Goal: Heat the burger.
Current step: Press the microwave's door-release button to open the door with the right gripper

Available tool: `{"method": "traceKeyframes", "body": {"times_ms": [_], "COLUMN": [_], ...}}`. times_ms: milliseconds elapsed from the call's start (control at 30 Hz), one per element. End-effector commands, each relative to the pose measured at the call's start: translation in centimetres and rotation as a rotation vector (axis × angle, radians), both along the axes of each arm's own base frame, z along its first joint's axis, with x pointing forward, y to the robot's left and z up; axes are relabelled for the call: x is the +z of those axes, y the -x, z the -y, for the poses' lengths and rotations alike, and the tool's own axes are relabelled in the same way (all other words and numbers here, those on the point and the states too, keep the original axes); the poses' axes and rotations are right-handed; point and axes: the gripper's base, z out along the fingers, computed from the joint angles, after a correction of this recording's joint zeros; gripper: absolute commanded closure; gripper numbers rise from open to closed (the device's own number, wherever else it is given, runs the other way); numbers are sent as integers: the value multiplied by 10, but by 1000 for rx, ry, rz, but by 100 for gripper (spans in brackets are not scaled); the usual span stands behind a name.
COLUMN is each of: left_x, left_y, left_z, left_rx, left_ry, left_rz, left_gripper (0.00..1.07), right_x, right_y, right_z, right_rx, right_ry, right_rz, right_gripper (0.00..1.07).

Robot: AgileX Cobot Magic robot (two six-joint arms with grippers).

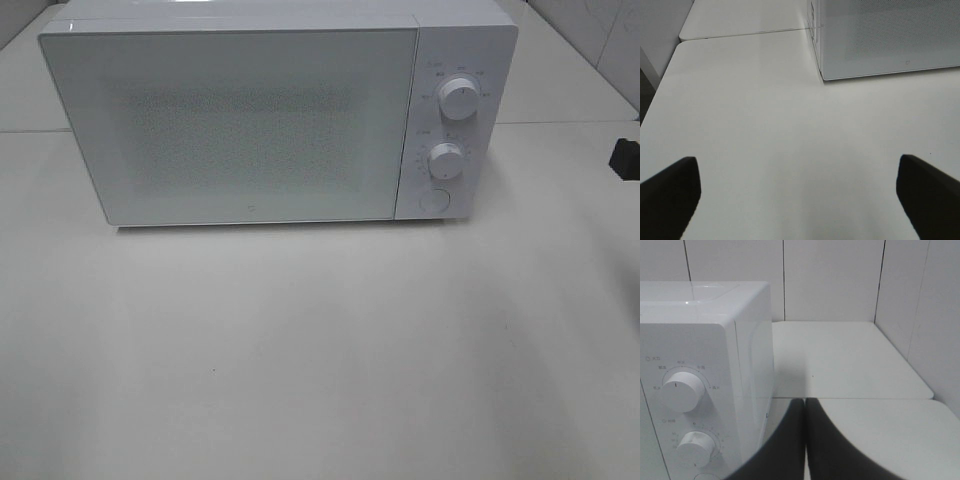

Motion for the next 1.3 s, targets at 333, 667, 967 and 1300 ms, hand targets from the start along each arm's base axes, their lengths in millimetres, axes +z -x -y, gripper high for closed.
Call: {"method": "traceKeyframes", "body": {"times_ms": [333, 667, 967, 1300], "left_x": [-1, -1, -1, -1], "left_y": [2, 2, 2, 2], "left_z": [0, 0, 0, 0], "left_rx": [3, 3, 3, 3], "left_ry": [5, 5, 5, 5], "left_rz": [20, 20, 20, 20], "left_gripper": [6, 6, 6, 6], "right_x": [-36, -53, -60, -95], "right_y": [-21, -21, -19, -49], "right_z": [-7, -19, -41, -72], "right_rx": [27, 20, -61, -114], "right_ry": [-543, -939, -1159, -1358], "right_rz": [-26, -162, -195, -333], "right_gripper": [107, 107, 107, 107]}}
